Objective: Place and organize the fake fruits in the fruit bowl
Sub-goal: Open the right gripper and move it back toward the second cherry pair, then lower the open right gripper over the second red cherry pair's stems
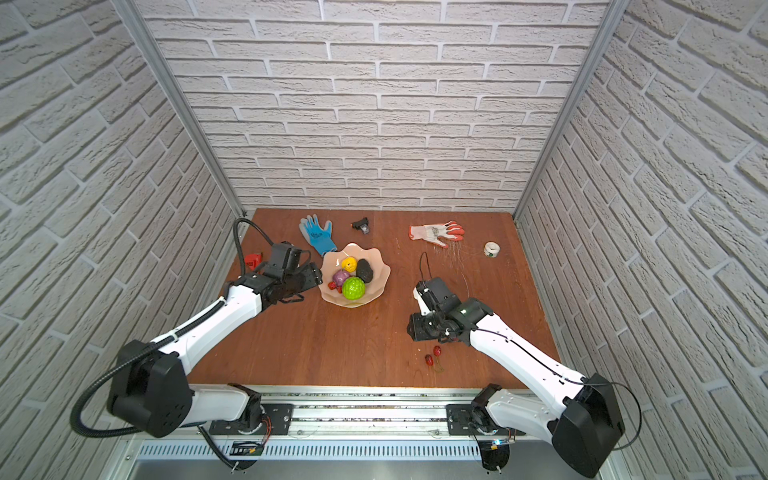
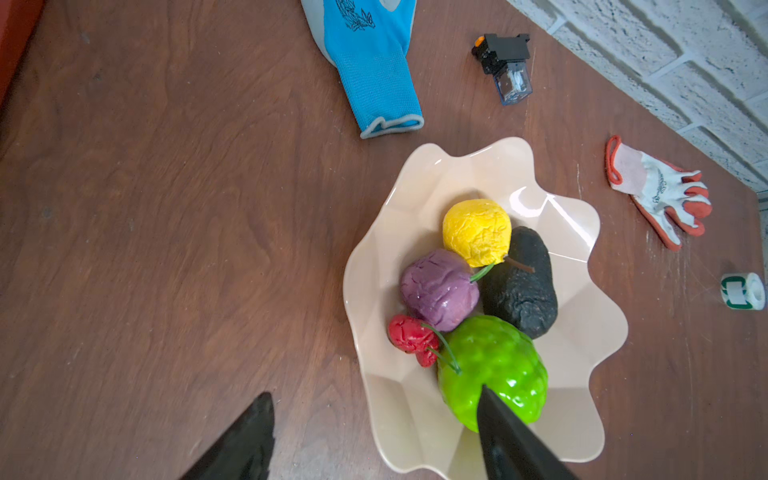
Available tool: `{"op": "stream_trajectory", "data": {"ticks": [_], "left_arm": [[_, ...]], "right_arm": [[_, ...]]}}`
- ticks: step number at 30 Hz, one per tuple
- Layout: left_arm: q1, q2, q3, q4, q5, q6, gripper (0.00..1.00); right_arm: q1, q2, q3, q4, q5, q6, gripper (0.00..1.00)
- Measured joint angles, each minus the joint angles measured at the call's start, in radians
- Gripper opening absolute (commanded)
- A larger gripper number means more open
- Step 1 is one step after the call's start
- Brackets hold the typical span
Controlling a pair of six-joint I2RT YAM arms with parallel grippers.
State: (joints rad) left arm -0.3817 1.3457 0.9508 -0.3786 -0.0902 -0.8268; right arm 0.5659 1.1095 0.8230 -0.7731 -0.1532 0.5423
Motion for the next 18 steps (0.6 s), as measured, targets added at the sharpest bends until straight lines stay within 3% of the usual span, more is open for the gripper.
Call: {"op": "stream_trajectory", "data": {"ticks": [8, 18], "left_arm": [[0.0, 0.019, -0.004, 0.029, 0.002, -0.008, 0.77], [0.0, 0.057, -0.009, 0.045, 0.01, -0.008, 0.77]], "right_arm": [[-0.042, -0.173, -0.087, -0.109, -0.033, 0.091, 0.53], [-0.055, -0.204, -0.23, -0.146, -0.058, 0.181, 0.47]]}}
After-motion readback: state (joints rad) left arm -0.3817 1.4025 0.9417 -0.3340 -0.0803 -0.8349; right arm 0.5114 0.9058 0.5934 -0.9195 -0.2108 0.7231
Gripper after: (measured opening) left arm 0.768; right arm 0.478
